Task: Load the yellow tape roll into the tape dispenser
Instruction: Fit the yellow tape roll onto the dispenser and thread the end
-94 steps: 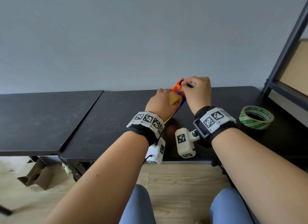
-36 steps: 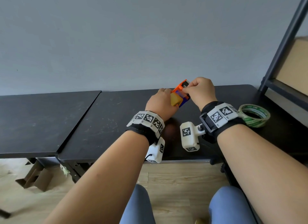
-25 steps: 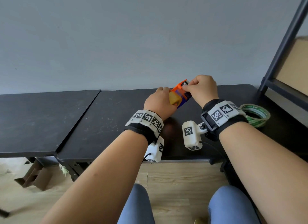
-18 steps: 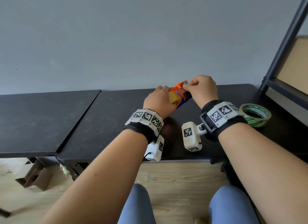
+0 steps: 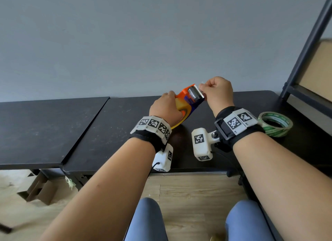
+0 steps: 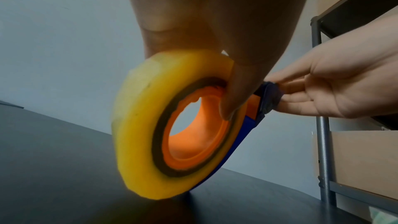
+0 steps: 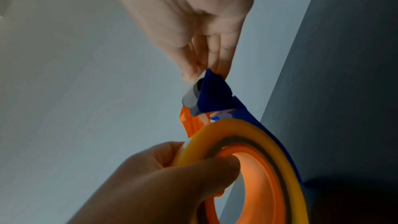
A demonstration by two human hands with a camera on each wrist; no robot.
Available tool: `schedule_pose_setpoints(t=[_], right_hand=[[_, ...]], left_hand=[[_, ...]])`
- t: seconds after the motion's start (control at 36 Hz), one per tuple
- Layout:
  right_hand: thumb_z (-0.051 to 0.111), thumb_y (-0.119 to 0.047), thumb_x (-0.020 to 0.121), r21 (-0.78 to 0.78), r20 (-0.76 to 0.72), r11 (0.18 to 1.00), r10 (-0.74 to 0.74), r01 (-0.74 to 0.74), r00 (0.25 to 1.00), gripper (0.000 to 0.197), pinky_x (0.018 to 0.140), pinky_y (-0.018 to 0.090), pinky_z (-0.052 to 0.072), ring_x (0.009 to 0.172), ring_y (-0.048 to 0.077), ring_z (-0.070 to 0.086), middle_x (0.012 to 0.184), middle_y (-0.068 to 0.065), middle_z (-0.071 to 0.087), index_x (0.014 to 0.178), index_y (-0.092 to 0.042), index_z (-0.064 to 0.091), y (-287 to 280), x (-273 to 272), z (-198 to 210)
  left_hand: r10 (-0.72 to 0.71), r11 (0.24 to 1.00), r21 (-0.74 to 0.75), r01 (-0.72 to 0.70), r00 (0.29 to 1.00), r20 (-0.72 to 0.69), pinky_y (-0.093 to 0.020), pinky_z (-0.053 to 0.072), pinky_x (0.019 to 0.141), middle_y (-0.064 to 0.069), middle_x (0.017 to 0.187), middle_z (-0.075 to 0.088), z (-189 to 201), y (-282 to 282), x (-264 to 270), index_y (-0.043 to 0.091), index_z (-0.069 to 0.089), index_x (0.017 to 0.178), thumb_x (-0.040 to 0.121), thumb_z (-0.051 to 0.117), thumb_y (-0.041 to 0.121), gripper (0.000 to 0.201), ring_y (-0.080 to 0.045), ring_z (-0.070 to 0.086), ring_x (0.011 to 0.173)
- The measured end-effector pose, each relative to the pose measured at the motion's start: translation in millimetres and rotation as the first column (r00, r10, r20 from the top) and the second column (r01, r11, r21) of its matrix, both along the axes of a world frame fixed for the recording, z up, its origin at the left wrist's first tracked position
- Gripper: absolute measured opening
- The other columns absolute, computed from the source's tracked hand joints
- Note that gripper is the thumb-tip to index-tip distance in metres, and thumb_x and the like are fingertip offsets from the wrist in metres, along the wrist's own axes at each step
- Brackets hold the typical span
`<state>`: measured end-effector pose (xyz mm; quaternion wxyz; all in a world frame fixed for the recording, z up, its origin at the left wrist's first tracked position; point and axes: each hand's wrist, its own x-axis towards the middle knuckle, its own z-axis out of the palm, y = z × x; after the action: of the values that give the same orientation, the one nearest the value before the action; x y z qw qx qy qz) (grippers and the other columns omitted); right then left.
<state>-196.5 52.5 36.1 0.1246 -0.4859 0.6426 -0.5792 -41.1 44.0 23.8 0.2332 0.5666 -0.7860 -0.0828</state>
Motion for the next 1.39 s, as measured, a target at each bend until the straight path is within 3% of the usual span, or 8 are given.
schedule_pose_setpoints(t=[0.11, 0.19, 0.31, 0.44, 0.83, 1.08, 1.25, 1.39], right_hand=[[0.068, -0.018, 0.082, 0.003, 0.074, 1.000, 0.024, -0.024, 0.997, 0.026, 0.077, 0.049, 0.058, 0.077, 0.034, 0.067, 0.076, 0.014, 0.067, 0.063, -0.019, 0.052, 2, 5, 2], [0.068, -0.020, 0.080, 0.016, 0.155, 0.999, 0.031, -0.033, 0.987, 0.020, 0.077, 0.051, 0.059, 0.081, 0.035, 0.070, 0.080, 0.013, 0.072, 0.063, -0.017, 0.057, 2, 5, 0], [0.064, -0.011, 0.087, 0.006, 0.315, 0.998, 0.053, -0.057, 0.948, 0.021, 0.074, 0.041, 0.060, 0.072, 0.026, 0.068, 0.071, 0.004, 0.070, 0.067, -0.012, 0.058, 5, 7, 1], [0.065, -0.007, 0.089, -0.015, 0.456, 0.993, 0.109, -0.115, 0.884, 0.022, 0.062, 0.028, 0.056, 0.066, 0.020, 0.066, 0.071, 0.007, 0.069, 0.068, -0.010, 0.058, 7, 6, 3], [0.068, -0.008, 0.086, 0.053, 0.451, 0.975, 0.169, -0.215, 0.876, 0.003, 0.079, 0.040, 0.060, 0.078, 0.028, 0.067, 0.089, 0.019, 0.070, 0.086, -0.006, 0.070, 4, 11, 4], [0.071, -0.001, 0.082, 0.027, 0.537, 0.958, 0.228, -0.287, 0.812, 0.024, 0.087, 0.045, 0.058, 0.087, 0.034, 0.069, 0.103, 0.027, 0.071, 0.103, 0.011, 0.071, 6, 10, 4], [0.064, -0.005, 0.089, 0.034, 0.708, 0.918, 0.257, -0.395, 0.657, 0.018, 0.069, 0.028, 0.056, 0.080, 0.020, 0.068, 0.093, 0.012, 0.071, 0.106, -0.001, 0.069, 9, 7, -1], [0.062, -0.006, 0.090, 0.005, 0.853, 0.876, 0.247, -0.483, 0.459, 0.022, 0.058, 0.028, 0.055, 0.073, 0.019, 0.068, 0.085, 0.008, 0.069, 0.110, -0.015, 0.063, 13, 3, -2]], left_hand=[[-0.009, 1.000, 0.015, 0.009, 1.000, -0.013, -0.033, 0.046, 0.074, -0.006, 0.121, 0.058, 0, -4, 3, 0.013, 0.050, 0.123, 0.079, 0.067, 0.029, 0.050, -0.028, 0.060, 0.101], [-0.017, 1.000, 0.021, 0.017, 1.000, -0.018, -0.031, 0.042, 0.073, -0.006, 0.120, 0.058, 1, -6, 4, 0.013, 0.050, 0.123, 0.079, 0.068, 0.028, 0.050, -0.027, 0.059, 0.102], [-0.027, 0.999, 0.041, 0.029, 0.999, -0.042, -0.030, 0.041, 0.072, -0.005, 0.116, 0.060, 1, -8, 5, 0.015, 0.052, 0.122, 0.076, 0.070, 0.027, 0.051, -0.026, 0.059, 0.101], [-0.026, 0.996, 0.081, 0.033, 0.995, -0.096, -0.030, 0.039, 0.071, -0.002, 0.108, 0.060, 2, -11, 7, 0.017, 0.053, 0.121, 0.072, 0.077, 0.026, 0.056, -0.020, 0.052, 0.090], [-0.055, 0.985, 0.149, 0.087, 0.976, -0.210, -0.030, 0.041, 0.070, 0.003, 0.097, 0.060, 5, -15, 16, 0.020, 0.056, 0.115, 0.066, 0.084, 0.024, 0.057, -0.020, 0.057, 0.088], [-0.066, 0.983, 0.153, 0.103, 0.970, -0.233, -0.030, 0.041, 0.071, 0.003, 0.095, 0.059, 4, -15, 21, 0.019, 0.055, 0.117, 0.068, 0.084, 0.022, 0.057, -0.020, 0.057, 0.087], [-0.074, 0.984, 0.140, 0.108, 0.970, -0.232, -0.031, 0.042, 0.072, 0.003, 0.095, 0.059, 3, -15, 20, 0.019, 0.055, 0.117, 0.067, 0.084, 0.022, 0.058, -0.020, 0.057, 0.088], [-0.081, 0.982, 0.147, 0.119, 0.967, -0.242, -0.029, 0.041, 0.071, 0.004, 0.096, 0.059, 3, -15, 21, 0.020, 0.055, 0.117, 0.066, 0.085, 0.023, 0.059, -0.019, 0.057, 0.088]])
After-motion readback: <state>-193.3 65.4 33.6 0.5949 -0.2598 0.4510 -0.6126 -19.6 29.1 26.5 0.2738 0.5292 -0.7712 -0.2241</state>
